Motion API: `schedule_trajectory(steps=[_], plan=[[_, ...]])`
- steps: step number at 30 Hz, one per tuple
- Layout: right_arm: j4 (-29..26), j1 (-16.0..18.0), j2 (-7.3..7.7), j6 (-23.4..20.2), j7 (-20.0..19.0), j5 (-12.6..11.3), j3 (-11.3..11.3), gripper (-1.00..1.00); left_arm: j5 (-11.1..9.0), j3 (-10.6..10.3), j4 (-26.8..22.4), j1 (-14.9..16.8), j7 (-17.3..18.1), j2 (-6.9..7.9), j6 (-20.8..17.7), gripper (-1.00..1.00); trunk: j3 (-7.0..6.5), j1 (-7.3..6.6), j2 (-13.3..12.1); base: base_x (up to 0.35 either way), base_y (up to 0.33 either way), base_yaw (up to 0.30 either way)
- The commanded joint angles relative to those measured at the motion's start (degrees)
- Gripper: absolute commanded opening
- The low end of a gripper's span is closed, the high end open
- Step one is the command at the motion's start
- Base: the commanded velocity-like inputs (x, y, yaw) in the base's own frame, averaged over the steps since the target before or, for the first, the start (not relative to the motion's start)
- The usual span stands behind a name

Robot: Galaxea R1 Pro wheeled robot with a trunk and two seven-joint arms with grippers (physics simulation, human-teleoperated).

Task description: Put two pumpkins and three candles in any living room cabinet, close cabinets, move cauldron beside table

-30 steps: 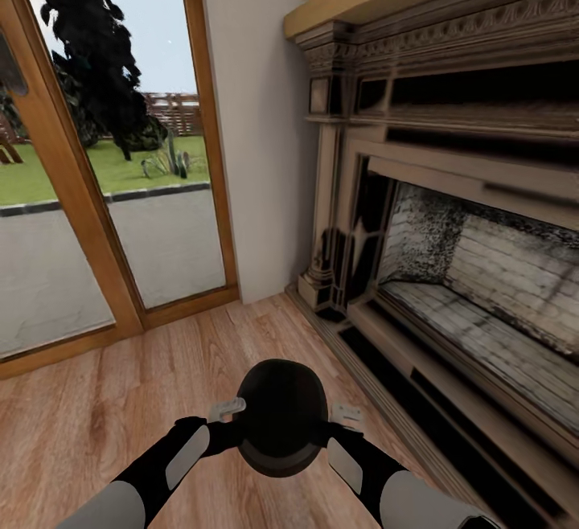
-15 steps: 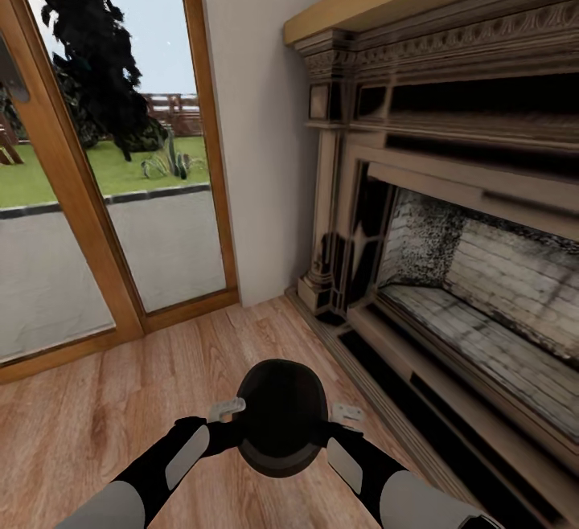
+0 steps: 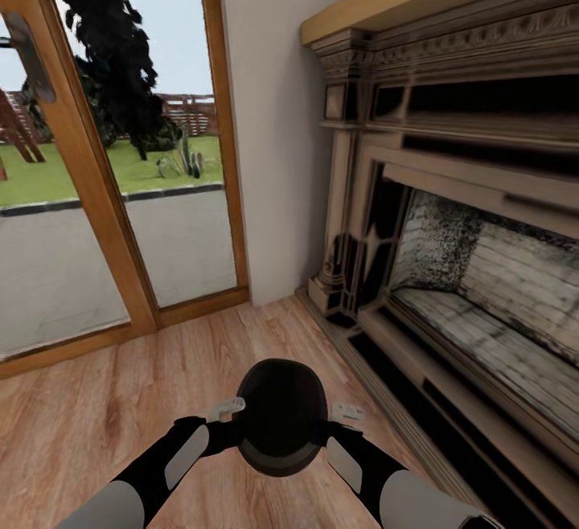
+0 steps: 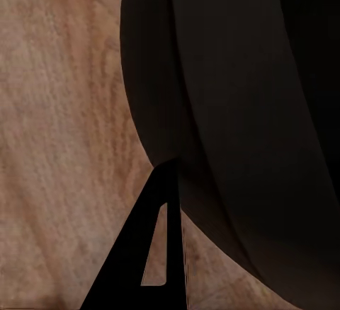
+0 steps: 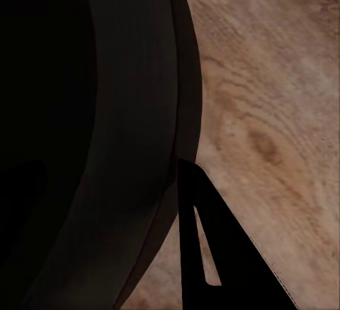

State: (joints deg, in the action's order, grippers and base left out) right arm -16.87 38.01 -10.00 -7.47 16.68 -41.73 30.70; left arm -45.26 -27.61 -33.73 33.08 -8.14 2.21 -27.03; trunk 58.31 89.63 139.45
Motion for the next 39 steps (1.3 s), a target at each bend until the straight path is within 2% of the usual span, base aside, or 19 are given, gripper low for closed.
schedule_trajectory(steps=[1, 29, 39], plan=[[-1.50, 0.05, 0.00, 0.85, -4.55, 0.33, 0.94, -1.00, -2.81, -0.46, -0.11, 0.05, 0.92, 0.08, 0.05, -1.00, 0.05, -0.02, 0.03, 0.000, 0.000, 0.283], [-1.50, 0.05, 0.00, 0.79, -4.55, 0.33, 0.94, -1.00, -2.73, -0.51, -0.11, 0.05, 0.85, 0.08, 0.05, -1.00, 0.05, -0.02, 0.03, -0.001, 0.000, 0.290], [-1.50, 0.05, 0.00, 0.79, -4.55, 0.33, 0.94, -1.00, -2.73, -0.51, -0.11, 0.05, 0.61, -0.04, 0.05, -1.00, 0.05, -0.02, 0.03, -0.167, 0.000, 0.291]])
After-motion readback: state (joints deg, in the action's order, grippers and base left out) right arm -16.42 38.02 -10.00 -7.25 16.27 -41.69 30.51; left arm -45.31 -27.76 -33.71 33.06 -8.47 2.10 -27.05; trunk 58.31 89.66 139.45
